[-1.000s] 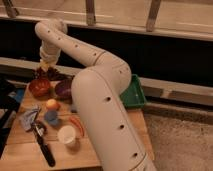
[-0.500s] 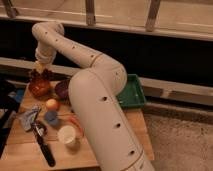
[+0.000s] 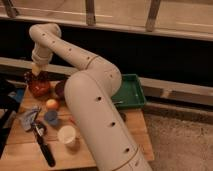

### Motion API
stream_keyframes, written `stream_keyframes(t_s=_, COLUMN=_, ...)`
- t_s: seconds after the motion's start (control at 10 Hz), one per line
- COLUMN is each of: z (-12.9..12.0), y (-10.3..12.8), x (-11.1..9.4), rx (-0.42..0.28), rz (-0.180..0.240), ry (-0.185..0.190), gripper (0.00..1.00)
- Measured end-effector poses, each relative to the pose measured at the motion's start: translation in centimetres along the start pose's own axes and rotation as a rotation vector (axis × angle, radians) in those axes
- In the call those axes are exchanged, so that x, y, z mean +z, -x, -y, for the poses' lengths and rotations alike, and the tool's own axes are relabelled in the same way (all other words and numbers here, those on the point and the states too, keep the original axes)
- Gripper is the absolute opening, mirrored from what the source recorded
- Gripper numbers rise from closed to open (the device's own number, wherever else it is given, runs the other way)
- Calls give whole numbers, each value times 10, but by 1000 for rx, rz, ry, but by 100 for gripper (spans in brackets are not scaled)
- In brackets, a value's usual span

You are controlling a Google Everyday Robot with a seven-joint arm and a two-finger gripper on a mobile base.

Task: Place grapes in red bowl

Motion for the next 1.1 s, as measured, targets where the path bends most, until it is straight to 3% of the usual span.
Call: stream_keyframes(t_s=1.1, z=-15, y=-2, x=22, rx=-28, rz=1, ry=73, gripper=0)
